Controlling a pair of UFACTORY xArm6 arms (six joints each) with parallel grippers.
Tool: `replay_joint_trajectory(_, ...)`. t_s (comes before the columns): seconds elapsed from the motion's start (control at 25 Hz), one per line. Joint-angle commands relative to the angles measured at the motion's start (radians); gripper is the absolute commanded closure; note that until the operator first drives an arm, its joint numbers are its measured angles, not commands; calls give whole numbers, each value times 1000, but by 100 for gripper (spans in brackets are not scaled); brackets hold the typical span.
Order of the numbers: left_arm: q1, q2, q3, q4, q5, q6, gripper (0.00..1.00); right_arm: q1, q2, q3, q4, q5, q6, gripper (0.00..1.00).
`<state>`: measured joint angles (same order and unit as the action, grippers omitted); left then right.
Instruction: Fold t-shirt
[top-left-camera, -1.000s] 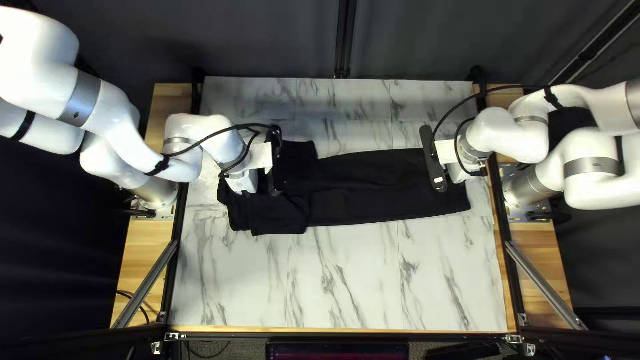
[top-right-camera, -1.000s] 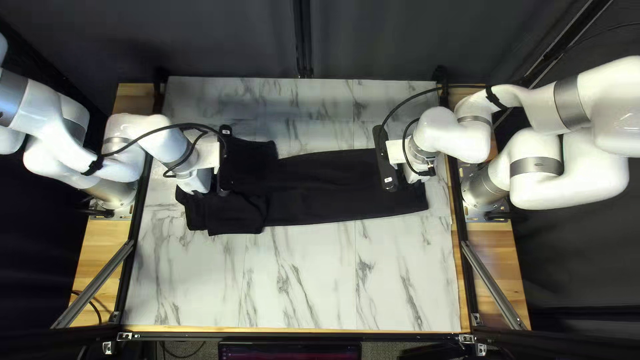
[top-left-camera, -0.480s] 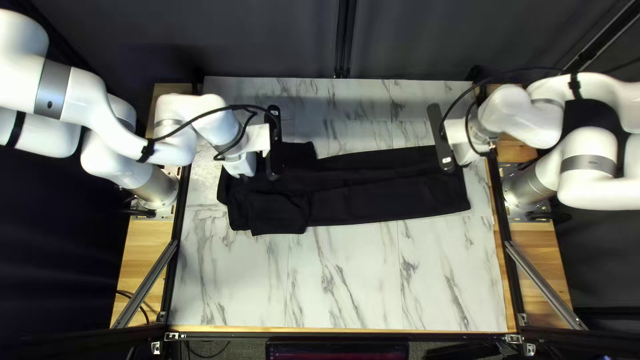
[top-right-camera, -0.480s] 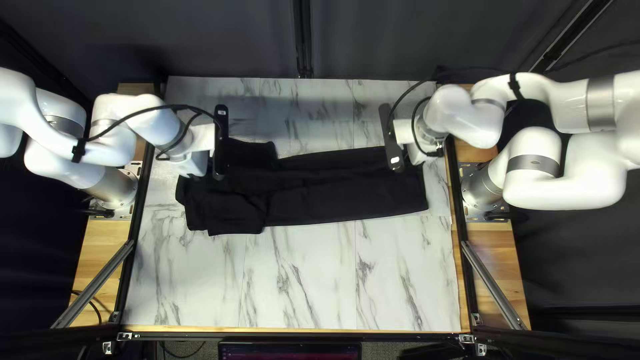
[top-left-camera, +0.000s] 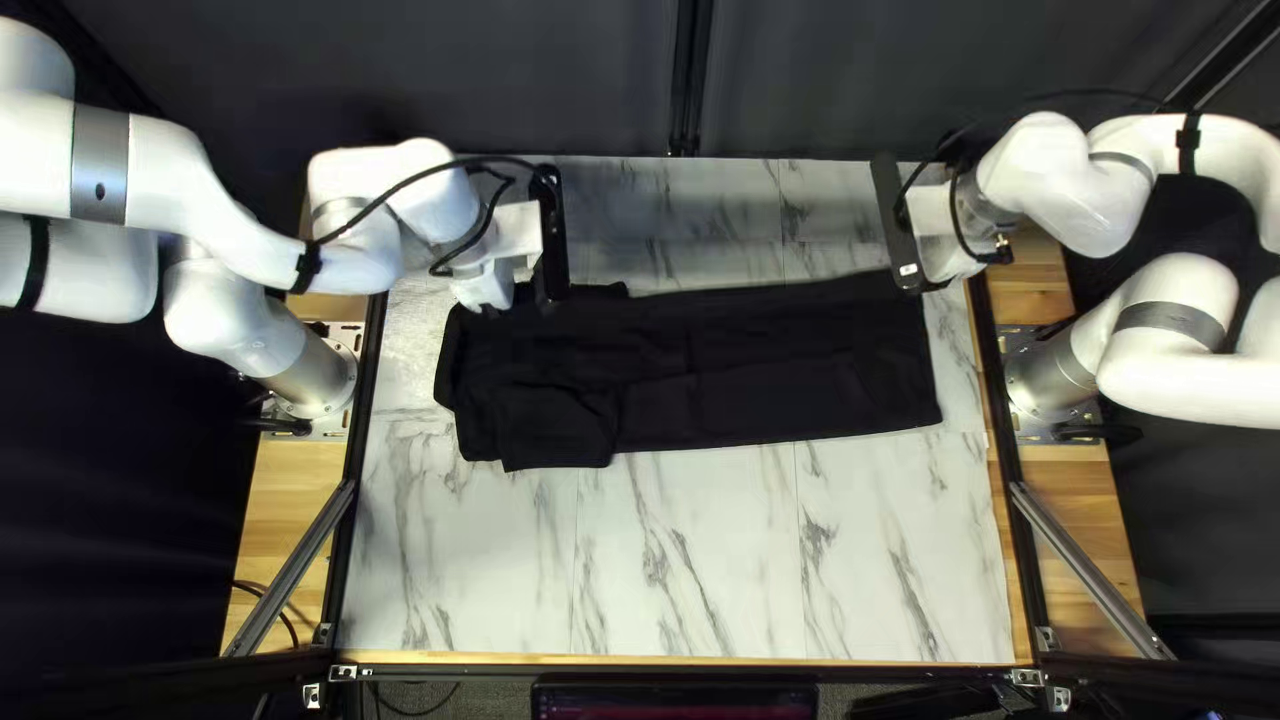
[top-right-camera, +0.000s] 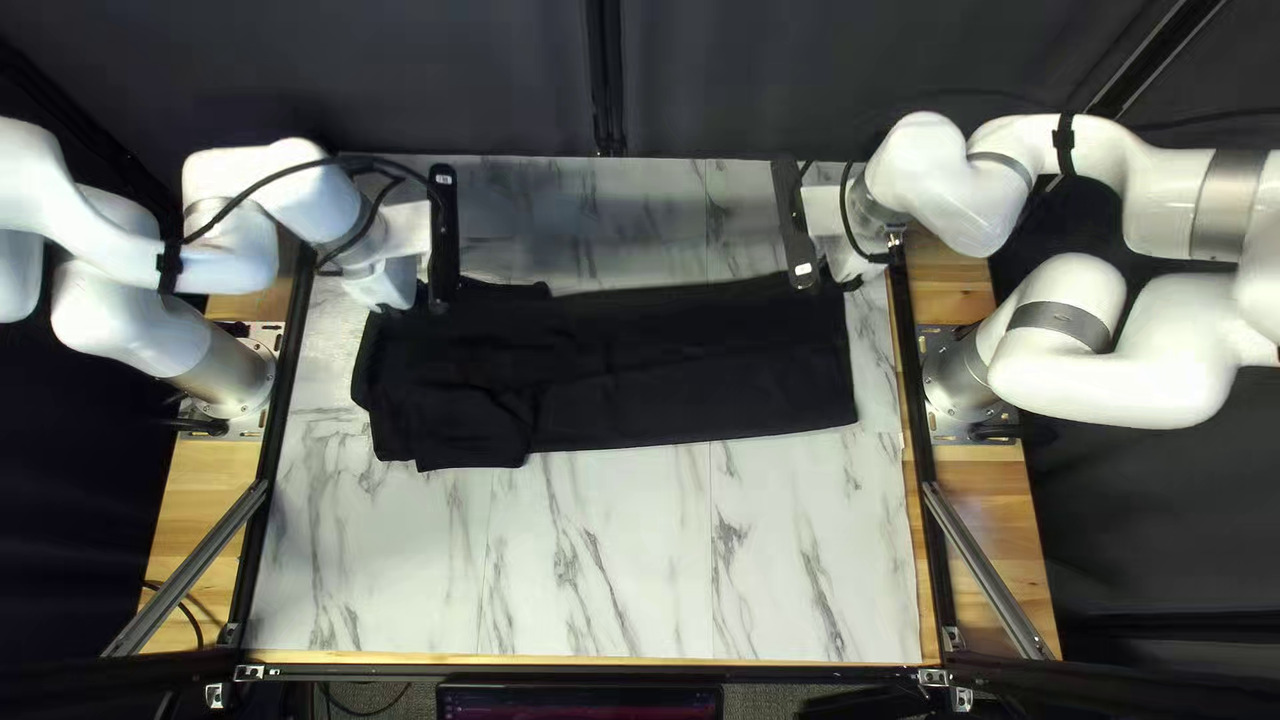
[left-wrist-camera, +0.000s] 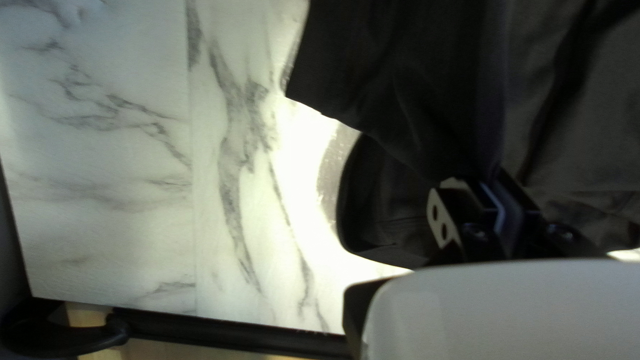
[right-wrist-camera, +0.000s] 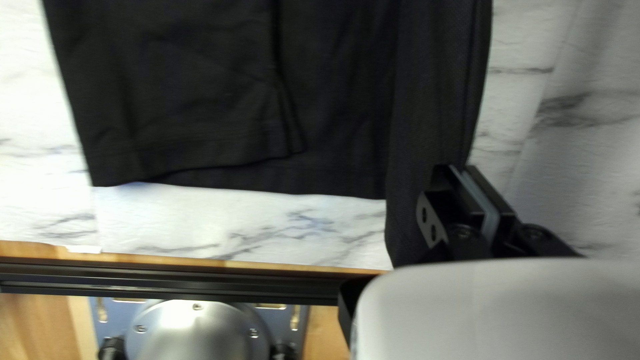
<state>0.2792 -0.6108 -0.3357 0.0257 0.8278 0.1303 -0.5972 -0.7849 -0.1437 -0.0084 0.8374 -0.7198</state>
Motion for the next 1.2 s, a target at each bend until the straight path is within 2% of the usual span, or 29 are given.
replay_joint_trajectory(0.04, 41, -8, -10, 6, 15, 29, 98, -76, 44, -41, 6, -8, -79, 100)
replay_joint_trajectory(0.16, 51, -9, -14, 10, 16, 31, 98, -111, 52, -64, 3, 4, -111, 100)
replay_joint_trajectory(0.8, 101, -7, -36, 22, 22, 68, 98, -160, 115, -128, -21, -4, -147, 100)
replay_joint_trajectory(0.92, 91, -18, -32, 28, 28, 56, 98, -131, 98, -122, -29, 4, -114, 100)
replay_joint_trajectory(1.2, 40, -77, 24, 44, 41, -5, 98, 21, 41, -71, -52, 8, 37, 100)
